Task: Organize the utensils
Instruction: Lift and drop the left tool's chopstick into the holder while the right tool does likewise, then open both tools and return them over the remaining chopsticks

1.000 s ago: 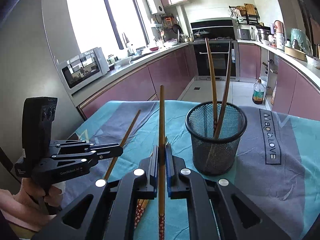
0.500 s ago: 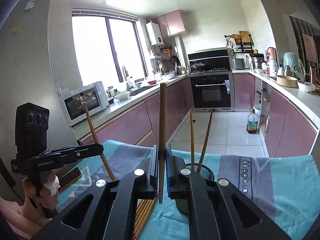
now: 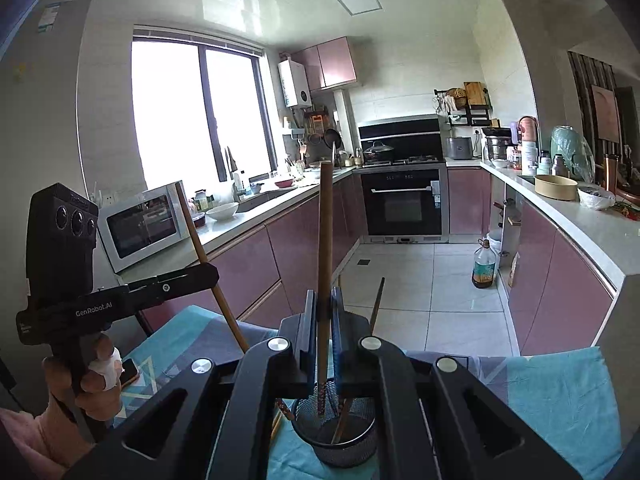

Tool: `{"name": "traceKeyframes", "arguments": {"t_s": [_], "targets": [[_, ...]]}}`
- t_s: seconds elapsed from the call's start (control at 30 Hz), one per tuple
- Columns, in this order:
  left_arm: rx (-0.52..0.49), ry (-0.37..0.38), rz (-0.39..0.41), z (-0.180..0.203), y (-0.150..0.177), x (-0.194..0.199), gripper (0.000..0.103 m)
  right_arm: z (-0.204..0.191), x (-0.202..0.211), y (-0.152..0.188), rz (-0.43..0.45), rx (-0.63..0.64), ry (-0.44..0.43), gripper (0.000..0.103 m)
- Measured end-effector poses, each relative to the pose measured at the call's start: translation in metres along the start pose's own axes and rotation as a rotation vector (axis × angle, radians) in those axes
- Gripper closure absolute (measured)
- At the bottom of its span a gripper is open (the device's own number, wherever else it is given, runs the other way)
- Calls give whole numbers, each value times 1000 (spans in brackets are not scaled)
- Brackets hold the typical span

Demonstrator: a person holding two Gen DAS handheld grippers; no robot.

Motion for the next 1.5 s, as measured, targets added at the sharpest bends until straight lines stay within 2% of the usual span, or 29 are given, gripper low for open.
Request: {"name": "traceKeyframes", "arguments": {"t_s": [0.37, 0.53, 0.67, 0.8, 0.93, 1.0, 1.03, 1.07, 1.13, 1.2, 1.27, 1.33, 1.5], "targets": [[-80, -61, -231, -9, 57, -64, 96, 5, -44, 47, -203, 25, 27, 98], [-114, -76, -284, -10, 69, -81, 96, 7, -62, 64, -280, 27, 39, 97], [-109, -87, -311, -19, 70, -97, 95, 12, -69, 70, -297, 14, 57, 96], [-89, -103, -321, -26, 69, -114, 94, 17, -74, 73, -305, 1, 80, 96], [-81, -117, -319, -27, 71, -119, 84, 20, -76, 73, -295, -16, 79, 96], [-81, -122, -307, -29, 73, -117, 80, 18, -73, 74, -287, -21, 71, 92], [-80, -124, -301, -29, 74, -115, 80, 17, -72, 74, -281, -19, 71, 87], [-79, -126, -295, -31, 76, -111, 79, 16, -70, 74, -274, -16, 73, 79], [-81, -141, -276, -33, 77, -103, 74, 14, -67, 75, -257, -16, 75, 73], [-81, -152, -254, -33, 78, -93, 69, 13, -63, 77, -249, -15, 76, 73], [-79, -159, -228, -37, 80, -80, 66, 9, -58, 78, -234, -12, 77, 67], [-77, -174, -199, -41, 81, -66, 58, 4, -52, 79, -216, -14, 71, 64], [-54, -211, -159, -61, 89, -31, 50, -23, -34, 85, -196, 18, 11, 61]]}}
Point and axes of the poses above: each gripper's, at about its wrist camera, not at the fingertips, and x roughly against the way its jaws point, z to its right, y to its underside, the point moved 10 cm from there along -x, roughly the way its jaws point, and after that the axes turned 1 degree about -y, right-handed, at the moved point
